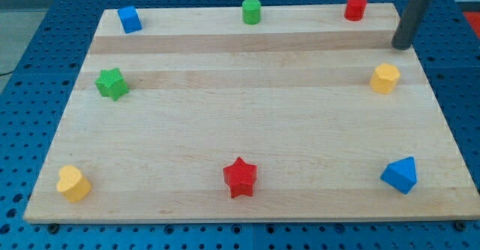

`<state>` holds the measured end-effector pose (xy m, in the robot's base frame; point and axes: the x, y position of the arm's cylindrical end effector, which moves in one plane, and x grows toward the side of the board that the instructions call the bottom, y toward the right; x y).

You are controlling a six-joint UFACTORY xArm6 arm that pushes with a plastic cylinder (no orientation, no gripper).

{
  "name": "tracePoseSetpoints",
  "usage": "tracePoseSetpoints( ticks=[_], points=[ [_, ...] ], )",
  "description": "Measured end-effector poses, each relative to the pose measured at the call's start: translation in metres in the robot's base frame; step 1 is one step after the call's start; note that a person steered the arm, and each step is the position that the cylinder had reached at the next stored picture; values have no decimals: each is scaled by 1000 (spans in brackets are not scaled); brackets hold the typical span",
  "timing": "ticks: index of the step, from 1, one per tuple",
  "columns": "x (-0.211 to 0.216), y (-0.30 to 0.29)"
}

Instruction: Move red star at the center

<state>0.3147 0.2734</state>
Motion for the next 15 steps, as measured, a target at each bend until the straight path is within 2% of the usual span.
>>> tracePoseSetpoints(
  ticks=[3,4,5,6,7,8,9,10,11,13,14,15],
  points=[
    [0,-3],
    [30,-26],
    [42,-31],
    [42,-80],
    [67,-145],
    [152,-185],
    [229,-186],
    [282,-190],
    [304,-213],
    [303,-281],
    [295,-287],
    [270,-287]
  ],
)
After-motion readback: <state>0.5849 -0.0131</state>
